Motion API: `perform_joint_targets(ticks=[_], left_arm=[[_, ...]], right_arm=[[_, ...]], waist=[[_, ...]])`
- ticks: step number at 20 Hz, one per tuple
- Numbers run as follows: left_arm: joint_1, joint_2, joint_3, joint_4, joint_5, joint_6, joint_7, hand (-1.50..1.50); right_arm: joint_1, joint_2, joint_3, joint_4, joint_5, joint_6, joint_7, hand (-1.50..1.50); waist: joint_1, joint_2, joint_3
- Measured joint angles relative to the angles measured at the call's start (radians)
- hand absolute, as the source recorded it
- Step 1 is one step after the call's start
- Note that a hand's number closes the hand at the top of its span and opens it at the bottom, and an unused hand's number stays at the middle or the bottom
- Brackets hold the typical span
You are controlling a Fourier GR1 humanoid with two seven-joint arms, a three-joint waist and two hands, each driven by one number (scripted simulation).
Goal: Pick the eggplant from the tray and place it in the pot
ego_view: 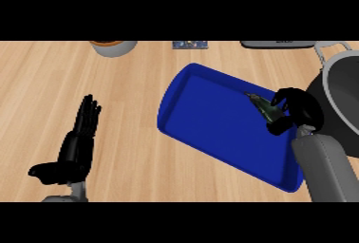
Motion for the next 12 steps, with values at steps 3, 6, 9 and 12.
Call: perform_joint_targets(ticks=[3,6,9,12], left_arm=[[-0.006,-0.001,-0.008,-0.004,-0.002,-0.005,-0.003,0.00],[-0.020,-0.005,-0.026,-0.005,-0.007,-0.015,-0.003,0.00],[-0.034,-0.007,-0.045,-0.006,-0.009,-0.029,0.001,0.00],[-0.047,-0.008,-0.057,-0.004,-0.010,-0.042,0.001,0.00]], right_arm=[[-0.071,-0.045,-0.105,0.045,0.045,-0.063,0.194,1.50],[-0.158,-0.100,-0.172,0.090,0.123,-0.129,0.378,1.50],[-0.253,-0.156,-0.199,0.139,0.230,-0.179,0.556,1.50],[-0.336,-0.205,-0.205,0.207,0.345,-0.199,0.690,1.50]], waist=[[0.030,0.009,-0.001],[0.070,0.018,-0.001],[0.113,0.023,-0.002],[0.147,0.027,-0.002]])
